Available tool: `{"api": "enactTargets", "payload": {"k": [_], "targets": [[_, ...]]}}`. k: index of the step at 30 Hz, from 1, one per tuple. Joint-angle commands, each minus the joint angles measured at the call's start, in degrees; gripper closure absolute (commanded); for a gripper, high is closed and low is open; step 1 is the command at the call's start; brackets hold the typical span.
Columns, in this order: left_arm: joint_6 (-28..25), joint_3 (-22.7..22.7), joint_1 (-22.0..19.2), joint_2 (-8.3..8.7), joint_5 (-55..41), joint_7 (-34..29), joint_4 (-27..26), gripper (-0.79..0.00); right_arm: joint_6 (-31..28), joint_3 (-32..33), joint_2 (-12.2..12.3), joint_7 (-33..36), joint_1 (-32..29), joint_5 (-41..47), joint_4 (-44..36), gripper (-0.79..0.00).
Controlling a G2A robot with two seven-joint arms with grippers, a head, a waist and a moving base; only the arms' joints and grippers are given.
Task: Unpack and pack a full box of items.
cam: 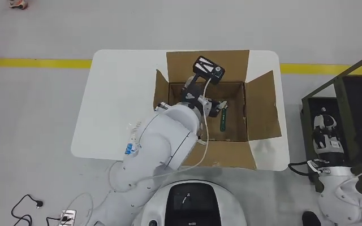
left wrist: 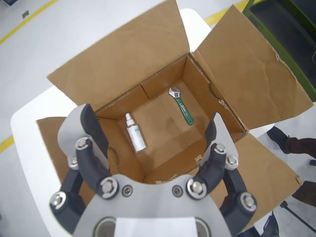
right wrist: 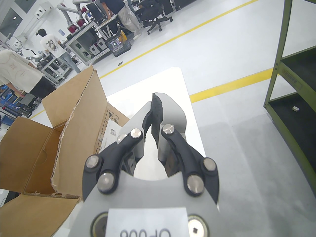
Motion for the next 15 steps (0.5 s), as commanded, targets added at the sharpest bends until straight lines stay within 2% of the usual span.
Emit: {"api": "enactTargets", "payload": {"k": [1, 7, 15], "targets": [[0.67, 1.85, -0.92, -0.44, -0.77, -1.82, 3.47, -0.785, 0.0, 0.0, 0.0, 0.0, 0.0, 0.0, 0.0, 0.0], [0.4, 4.48, -2.07, -1.16, -0.56, -2.4, 12.9, -0.785, 0.0, 0.0, 0.0, 0.0, 0.0, 0.0, 0.0, 0.0], [2.28, 2.74, -3.35, -1.6, -0.73, -2.94, 21.2, -0.785, 0.0, 0.0, 0.0, 0.0, 0.0, 0.0, 0.0, 0.0]]}}
